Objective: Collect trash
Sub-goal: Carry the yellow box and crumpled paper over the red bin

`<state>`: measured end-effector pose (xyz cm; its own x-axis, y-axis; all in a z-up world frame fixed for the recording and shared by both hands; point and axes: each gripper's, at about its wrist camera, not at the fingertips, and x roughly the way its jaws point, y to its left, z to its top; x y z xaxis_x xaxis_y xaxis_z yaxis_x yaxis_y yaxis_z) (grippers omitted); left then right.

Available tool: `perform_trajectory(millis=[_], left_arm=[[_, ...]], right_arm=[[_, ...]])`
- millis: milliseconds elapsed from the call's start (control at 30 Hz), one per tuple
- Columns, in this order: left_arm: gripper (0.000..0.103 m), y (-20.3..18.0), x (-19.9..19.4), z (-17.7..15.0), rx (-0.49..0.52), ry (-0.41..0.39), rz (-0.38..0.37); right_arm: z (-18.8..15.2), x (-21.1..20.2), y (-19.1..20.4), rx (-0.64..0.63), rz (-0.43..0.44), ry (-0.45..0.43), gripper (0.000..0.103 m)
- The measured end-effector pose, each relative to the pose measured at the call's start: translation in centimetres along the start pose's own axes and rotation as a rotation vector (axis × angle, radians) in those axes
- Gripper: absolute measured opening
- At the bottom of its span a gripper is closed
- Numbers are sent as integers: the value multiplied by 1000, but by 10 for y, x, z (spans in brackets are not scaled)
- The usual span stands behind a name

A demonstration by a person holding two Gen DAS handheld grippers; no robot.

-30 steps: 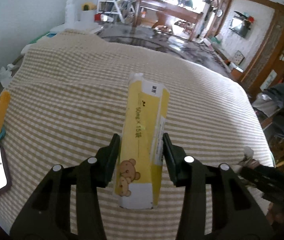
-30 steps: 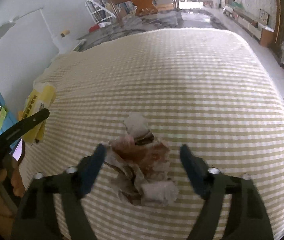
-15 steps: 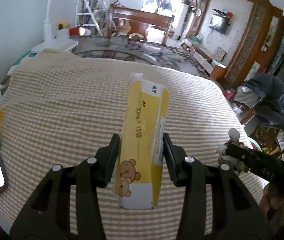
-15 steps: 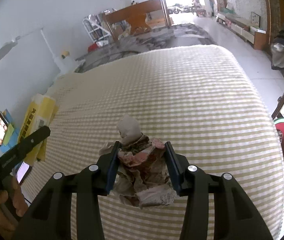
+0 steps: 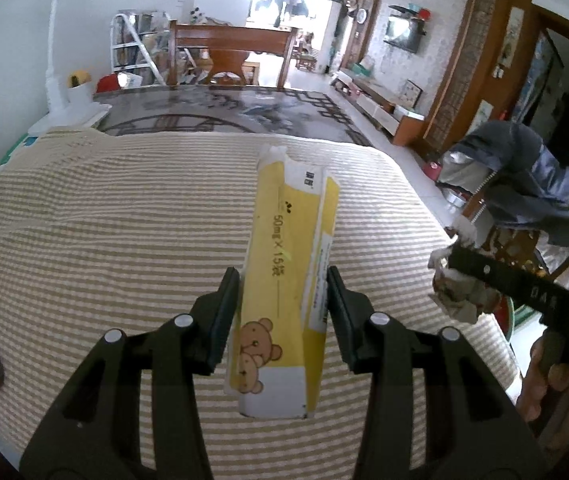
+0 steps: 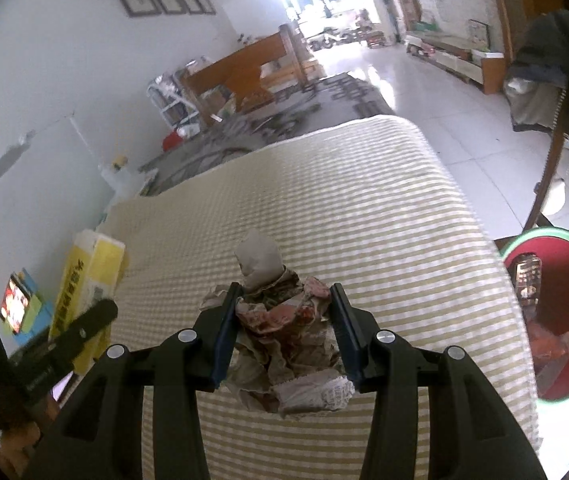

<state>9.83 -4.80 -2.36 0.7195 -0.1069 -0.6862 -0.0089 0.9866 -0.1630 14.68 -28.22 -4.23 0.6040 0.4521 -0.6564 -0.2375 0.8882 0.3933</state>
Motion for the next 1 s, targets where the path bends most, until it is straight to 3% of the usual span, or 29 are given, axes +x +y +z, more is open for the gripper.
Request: perform_trajectory(millis=[433,600,867,1000], left_arm=[[43,-76,25,2,115,48,-137],[43,-116,38,9,165,58,-206],[43,-167,64,9,221,99,-272],[43,-191,77,7,236,130,-311]], right_arm=[[-1,-40,-77,186,-91,-47,44],[7,-65,-105,272,-119,-117,44],[23,-97,-152,344,-251,-188,45],[19,-105,-179,447,-244,-205,45]])
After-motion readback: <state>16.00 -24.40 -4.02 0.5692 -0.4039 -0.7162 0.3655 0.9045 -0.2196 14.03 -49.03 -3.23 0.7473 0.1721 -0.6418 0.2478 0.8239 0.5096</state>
